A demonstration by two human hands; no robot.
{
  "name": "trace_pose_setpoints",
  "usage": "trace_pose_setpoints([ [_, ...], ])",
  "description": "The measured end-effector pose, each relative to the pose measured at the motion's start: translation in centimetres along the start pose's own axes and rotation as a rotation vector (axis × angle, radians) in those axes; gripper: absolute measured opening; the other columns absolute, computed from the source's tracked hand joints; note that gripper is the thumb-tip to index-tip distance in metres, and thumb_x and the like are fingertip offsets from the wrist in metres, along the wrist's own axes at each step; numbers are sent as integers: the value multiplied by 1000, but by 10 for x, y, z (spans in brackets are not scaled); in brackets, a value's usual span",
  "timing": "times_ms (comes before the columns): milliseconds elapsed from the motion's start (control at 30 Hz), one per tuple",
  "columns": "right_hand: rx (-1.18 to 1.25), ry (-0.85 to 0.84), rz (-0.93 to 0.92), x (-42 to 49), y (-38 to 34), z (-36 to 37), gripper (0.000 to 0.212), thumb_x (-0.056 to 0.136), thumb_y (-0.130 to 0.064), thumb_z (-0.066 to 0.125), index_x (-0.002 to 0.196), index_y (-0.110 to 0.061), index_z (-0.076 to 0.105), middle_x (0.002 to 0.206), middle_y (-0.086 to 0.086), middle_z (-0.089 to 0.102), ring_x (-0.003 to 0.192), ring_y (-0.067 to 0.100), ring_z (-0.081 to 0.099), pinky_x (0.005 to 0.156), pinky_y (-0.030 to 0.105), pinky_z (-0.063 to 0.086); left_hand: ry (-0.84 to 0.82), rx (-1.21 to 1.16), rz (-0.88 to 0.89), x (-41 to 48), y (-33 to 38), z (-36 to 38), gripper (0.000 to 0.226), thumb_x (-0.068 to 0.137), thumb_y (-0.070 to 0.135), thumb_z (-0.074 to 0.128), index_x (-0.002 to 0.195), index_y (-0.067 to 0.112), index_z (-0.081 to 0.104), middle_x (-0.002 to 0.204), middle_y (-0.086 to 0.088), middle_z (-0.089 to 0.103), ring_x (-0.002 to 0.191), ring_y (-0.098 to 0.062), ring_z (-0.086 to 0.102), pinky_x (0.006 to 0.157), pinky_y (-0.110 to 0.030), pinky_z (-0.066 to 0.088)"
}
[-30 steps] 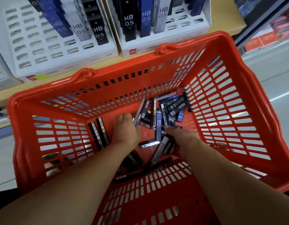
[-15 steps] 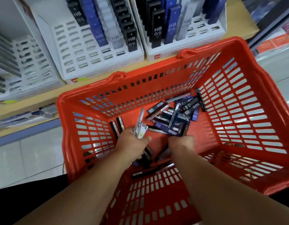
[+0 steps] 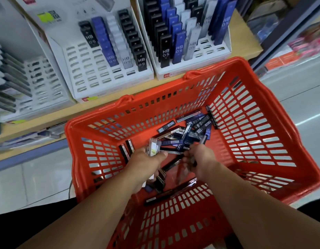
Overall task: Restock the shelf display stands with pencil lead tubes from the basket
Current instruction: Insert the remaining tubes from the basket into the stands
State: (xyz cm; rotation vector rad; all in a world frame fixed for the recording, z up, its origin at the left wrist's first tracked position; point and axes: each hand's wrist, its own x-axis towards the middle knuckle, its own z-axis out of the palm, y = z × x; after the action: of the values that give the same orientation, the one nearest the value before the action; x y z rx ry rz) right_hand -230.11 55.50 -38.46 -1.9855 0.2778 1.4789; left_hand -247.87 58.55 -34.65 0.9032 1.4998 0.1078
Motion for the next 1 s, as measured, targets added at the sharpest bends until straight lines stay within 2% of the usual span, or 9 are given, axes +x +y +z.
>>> trace_pose_setpoints([
  [100, 45, -128, 42, -4, -6, -5, 13, 92, -15, 55, 79, -17, 54, 58, -2, 46, 48, 15, 38, 51, 29, 33, 0, -36, -6, -3, 1, -5, 13, 94, 29, 75, 90, 22, 66, 62, -2, 51, 51, -17, 46, 47, -28, 40],
  [200, 22, -177, 33, -13, -10, -3, 44, 89, -56, 63, 64, -25, 44, 58, -4, 38, 48, 15, 31, 54, 29, 29, 12, -1, -2, -4, -1, -10, 19, 92, 33, 76, 93, 20, 64, 62, 0, 51, 52, -16, 48, 52, -31, 44],
  [267, -133, -181, -12, -18, -13, 0, 58, 83, -75, 64, 65, -21, 49, 59, -2, 41, 47, 16, 35, 54, 29, 32, 8, 14, 0, -4, 0, -12, 22, 91, 33, 77, 97, 16, 65, 61, 1, 52, 51, -15, 49, 52, -30, 46],
  [433, -414, -253, -232, -32, -21, 5, 27, 104, -35, 61, 113, -9, 61, 71, 5, 61, 50, 16, 55, 55, 33, 56, -89, -52, 22, -23, 22, -23, 23, 93, 25, 77, 97, 4, 67, 67, -5, 69, 55, -14, 64, 51, -25, 51],
  [567, -445, -350, -327, -80, -54, 13, 14, 103, -24, 62, 112, -13, 65, 74, 6, 58, 44, 13, 36, 44, 25, 30, -178, -91, 64, -55, 48, -42, 27, 95, 24, 73, 108, 1, 67, 94, -17, 78, 71, -16, 74, 57, -26, 54],
  [733, -470, -596, -404, -180, -91, 29, 36, 86, -51, 80, 91, -18, 66, 71, 5, 54, 47, 13, 24, 46, 25, 16, -322, -79, 108, -118, 89, -77, 32, 100, 35, 65, 114, 8, 57, 88, -18, 75, 86, -30, 77, 74, -41, 63],
  [833, -532, -715, -460, -231, -105, 41, 33, 86, -48, 78, 89, -18, 65, 65, 3, 54, 46, 11, 23, 46, 25, 14, -341, 3, 173, -157, 113, -104, 35, 98, 42, 65, 119, 14, 60, 82, -12, 68, 79, -27, 74, 63, -41, 61],
  [900, -532, -799, -462, -256, -117, 49, 39, 81, -47, 78, 95, -14, 62, 60, 1, 51, 42, 9, 23, 43, 24, 14, -305, 82, 251, -180, 126, -125, 36, 97, 47, 66, 117, 17, 63, 85, -9, 71, 73, -20, 70, 52, -30, 52],
  [1000, -501, -791, -496, -277, -133, 61, 61, 80, -40, 83, 123, -10, 52, 71, 4, 54, 43, 9, 26, 38, 22, 21, -220, 86, 329, -206, 143, -155, 34, 97, 46, 66, 115, 17, 65, 91, -9, 77, 70, -16, 70, 48, -25, 45],
])
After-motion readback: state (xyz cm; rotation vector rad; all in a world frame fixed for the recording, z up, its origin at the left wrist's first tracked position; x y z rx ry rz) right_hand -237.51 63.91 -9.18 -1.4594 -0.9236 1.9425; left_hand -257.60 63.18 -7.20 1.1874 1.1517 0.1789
